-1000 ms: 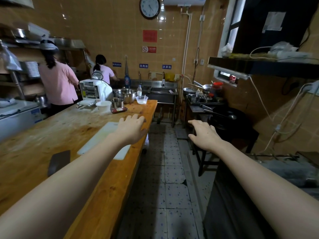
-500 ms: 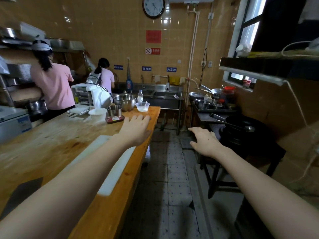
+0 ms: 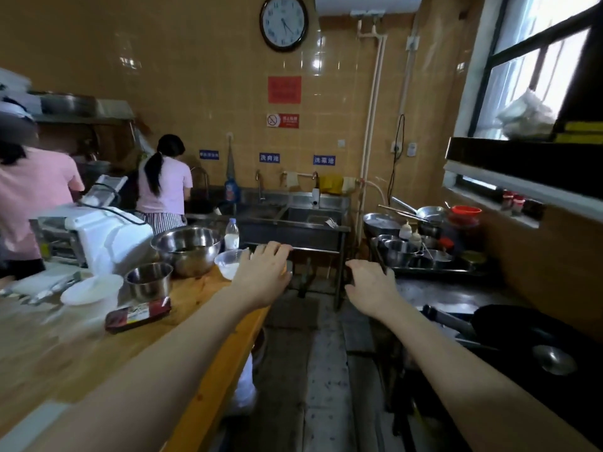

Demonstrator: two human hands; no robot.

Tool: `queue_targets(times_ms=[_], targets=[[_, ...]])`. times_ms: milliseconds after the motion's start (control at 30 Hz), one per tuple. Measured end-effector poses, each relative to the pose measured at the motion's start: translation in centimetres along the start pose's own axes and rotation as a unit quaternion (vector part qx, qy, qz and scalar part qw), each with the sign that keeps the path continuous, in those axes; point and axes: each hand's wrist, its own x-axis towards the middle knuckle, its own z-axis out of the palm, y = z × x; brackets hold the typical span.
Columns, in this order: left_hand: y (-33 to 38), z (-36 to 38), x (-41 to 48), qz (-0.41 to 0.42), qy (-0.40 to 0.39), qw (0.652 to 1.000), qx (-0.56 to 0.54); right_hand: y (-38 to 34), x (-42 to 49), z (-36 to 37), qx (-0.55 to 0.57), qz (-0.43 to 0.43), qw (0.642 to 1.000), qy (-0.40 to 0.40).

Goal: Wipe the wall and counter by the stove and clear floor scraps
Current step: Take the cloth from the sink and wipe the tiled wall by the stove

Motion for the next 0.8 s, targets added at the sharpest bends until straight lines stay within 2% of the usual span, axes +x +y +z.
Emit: queue_targets(times_ms=[333,800], targets=[[-1.7,7.5,19.2,-0.005,-0.018,0.999,-0.033,8.0,18.4,1.9,0.008,0.025,1.000,0.000],[-9.9,23.1,50.2,-0.009,-0.054,0.998,0.005,16.6,50.3,11.4,-0.012,0.038,0.999,-0.026]])
